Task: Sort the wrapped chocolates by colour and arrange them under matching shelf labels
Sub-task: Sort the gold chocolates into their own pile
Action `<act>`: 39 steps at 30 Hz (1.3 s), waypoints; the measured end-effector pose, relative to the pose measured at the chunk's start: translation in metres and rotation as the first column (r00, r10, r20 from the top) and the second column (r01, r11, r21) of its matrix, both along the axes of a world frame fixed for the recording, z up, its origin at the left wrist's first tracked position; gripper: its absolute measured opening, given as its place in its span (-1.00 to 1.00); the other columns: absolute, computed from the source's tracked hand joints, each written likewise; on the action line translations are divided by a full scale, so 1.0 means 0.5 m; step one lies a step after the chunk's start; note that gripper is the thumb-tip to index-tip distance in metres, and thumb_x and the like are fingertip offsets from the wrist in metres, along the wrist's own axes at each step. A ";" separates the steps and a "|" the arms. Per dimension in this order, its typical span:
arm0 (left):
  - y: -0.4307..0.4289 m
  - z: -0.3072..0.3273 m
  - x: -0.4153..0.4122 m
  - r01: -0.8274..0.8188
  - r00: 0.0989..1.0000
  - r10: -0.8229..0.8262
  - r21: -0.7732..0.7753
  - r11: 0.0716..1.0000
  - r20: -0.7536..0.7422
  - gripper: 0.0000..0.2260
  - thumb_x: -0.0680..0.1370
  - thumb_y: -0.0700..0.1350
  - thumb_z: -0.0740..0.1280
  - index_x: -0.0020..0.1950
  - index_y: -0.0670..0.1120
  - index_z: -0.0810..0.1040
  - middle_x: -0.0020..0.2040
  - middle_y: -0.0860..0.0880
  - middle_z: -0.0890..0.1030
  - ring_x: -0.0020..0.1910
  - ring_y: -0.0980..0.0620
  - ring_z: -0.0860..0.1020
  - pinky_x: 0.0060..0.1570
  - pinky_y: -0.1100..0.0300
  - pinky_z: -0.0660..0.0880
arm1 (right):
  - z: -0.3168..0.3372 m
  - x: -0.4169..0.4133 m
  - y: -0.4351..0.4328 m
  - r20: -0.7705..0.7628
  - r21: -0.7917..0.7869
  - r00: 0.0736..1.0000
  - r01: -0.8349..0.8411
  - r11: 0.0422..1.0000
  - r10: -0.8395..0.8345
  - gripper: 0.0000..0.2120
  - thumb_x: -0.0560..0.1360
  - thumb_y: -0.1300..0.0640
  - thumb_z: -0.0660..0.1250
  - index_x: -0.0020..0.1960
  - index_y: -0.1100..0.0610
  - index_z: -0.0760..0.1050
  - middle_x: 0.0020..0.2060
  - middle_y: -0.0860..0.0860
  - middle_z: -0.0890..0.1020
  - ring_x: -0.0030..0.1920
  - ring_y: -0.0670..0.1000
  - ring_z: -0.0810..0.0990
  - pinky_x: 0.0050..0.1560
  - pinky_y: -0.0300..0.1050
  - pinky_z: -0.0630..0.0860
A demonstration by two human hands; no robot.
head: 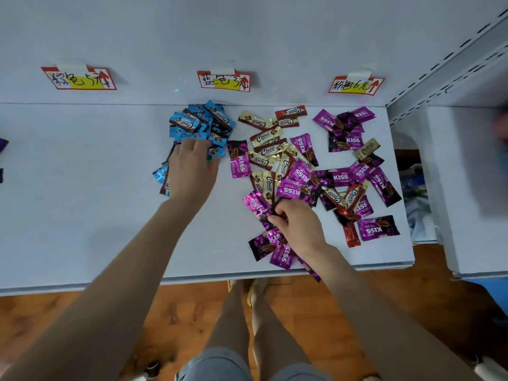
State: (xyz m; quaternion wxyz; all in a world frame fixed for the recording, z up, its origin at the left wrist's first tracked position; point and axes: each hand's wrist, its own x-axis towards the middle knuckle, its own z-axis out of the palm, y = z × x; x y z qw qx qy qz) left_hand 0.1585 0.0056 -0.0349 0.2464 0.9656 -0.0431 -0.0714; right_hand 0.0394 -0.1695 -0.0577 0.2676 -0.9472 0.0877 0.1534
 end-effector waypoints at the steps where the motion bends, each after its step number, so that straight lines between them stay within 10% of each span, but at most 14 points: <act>1: -0.018 -0.003 0.000 0.037 0.999 -0.038 -0.014 0.999 -0.008 -0.73 0.58 -0.13 0.26 0.21 -0.24 0.49 0.15 -0.22 0.50 0.10 -0.17 0.47 0.04 0.04 0.40 | 0.002 -0.002 -0.004 -0.002 0.003 1.000 0.011 1.000 -0.011 -0.79 0.53 0.05 0.28 -0.03 0.21 0.50 -0.12 0.09 0.56 -0.03 0.05 0.47 -0.06 -0.12 0.41; 8: -0.127 -0.042 0.022 0.105 0.955 -0.059 0.147 0.984 -0.291 -0.55 0.54 0.06 0.30 0.20 -0.28 0.39 0.18 -0.25 0.43 0.07 -0.22 0.51 -0.07 0.02 0.44 | 0.019 -0.026 -0.044 -0.003 0.075 0.976 0.219 0.973 -0.219 -0.79 0.53 0.08 0.27 -0.03 0.25 0.50 -0.20 0.09 0.58 -0.17 0.06 0.53 -0.18 -0.09 0.46; 32: -0.074 -0.035 -0.089 0.230 0.906 -0.158 0.143 0.962 -0.393 -0.73 0.45 -0.10 0.37 0.03 -0.20 0.40 -0.06 -0.10 0.31 -0.13 -0.03 0.34 -0.21 0.13 0.31 | 0.019 0.138 -0.108 0.153 -0.056 0.965 0.224 0.973 -0.213 -0.74 0.56 0.05 0.23 0.08 0.22 0.52 -0.03 0.14 0.58 0.01 0.12 0.52 0.00 0.04 0.51; 39: -0.097 -0.038 -0.100 0.186 0.915 -0.084 0.229 0.956 -0.395 -0.51 0.41 0.32 0.30 -0.14 -0.12 0.32 -0.14 -0.05 0.32 -0.17 -0.02 0.34 -0.24 0.12 0.31 | -0.004 0.202 -0.117 -0.048 -0.159 0.988 0.136 0.978 -0.145 -0.67 0.49 -0.01 0.32 0.09 0.23 0.44 -0.03 0.14 0.58 -0.01 0.16 0.54 -0.11 -0.05 0.43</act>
